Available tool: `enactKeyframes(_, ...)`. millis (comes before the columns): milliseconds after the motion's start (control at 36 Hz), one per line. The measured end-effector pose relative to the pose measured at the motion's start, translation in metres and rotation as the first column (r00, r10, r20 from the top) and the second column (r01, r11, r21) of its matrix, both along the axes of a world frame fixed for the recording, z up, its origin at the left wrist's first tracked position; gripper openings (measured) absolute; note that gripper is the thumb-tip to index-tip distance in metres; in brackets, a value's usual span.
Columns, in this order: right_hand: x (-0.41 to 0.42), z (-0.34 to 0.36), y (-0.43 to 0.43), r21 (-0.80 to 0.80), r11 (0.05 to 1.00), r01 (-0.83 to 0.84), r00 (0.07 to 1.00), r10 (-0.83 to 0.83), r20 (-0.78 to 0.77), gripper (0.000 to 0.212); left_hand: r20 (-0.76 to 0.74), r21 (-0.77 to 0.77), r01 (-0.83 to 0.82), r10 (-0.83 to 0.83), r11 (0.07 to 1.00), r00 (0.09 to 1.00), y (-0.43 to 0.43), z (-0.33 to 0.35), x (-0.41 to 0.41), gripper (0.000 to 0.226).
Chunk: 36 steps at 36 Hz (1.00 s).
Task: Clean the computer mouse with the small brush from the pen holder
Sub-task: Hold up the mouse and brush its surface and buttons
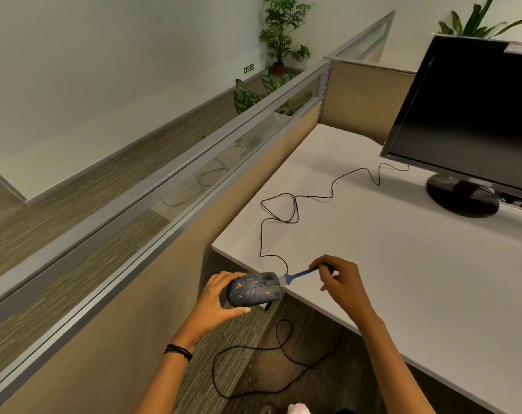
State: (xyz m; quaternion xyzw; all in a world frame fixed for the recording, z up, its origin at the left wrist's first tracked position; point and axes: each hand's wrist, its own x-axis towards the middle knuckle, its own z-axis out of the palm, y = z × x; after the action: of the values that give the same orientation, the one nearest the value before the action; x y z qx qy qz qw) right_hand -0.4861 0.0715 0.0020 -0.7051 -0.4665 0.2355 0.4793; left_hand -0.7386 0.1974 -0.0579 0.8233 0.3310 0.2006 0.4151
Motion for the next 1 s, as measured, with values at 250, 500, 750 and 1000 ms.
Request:
enactKeyframes(250,0.0,0.0,0.0,-0.078,0.996,-0.043,0.997,0.048,0.059,0.029,0.007,0.025,-0.008,0.008,1.0,1.0,0.003,-0.002,-0.001,0.063)
enactKeyframes(500,-0.007,0.0,-0.004,-0.053,0.996,-0.078,0.996,0.081,0.047,0.031,0.017,0.018,-0.055,0.055,0.998,0.998,0.003,-0.003,0.0,0.063)
enactKeyframes(750,-0.01,-0.001,-0.004,-0.002,0.997,-0.072,0.996,0.072,0.05,0.03,0.027,0.015,-0.071,0.07,0.997,0.997,0.003,-0.005,0.001,0.063)
enactKeyframes(1000,-0.012,-0.001,-0.003,0.022,0.998,-0.058,0.996,0.056,0.071,0.039,0.04,0.022,-0.078,0.077,0.997,0.996,0.006,-0.005,0.002,0.063)
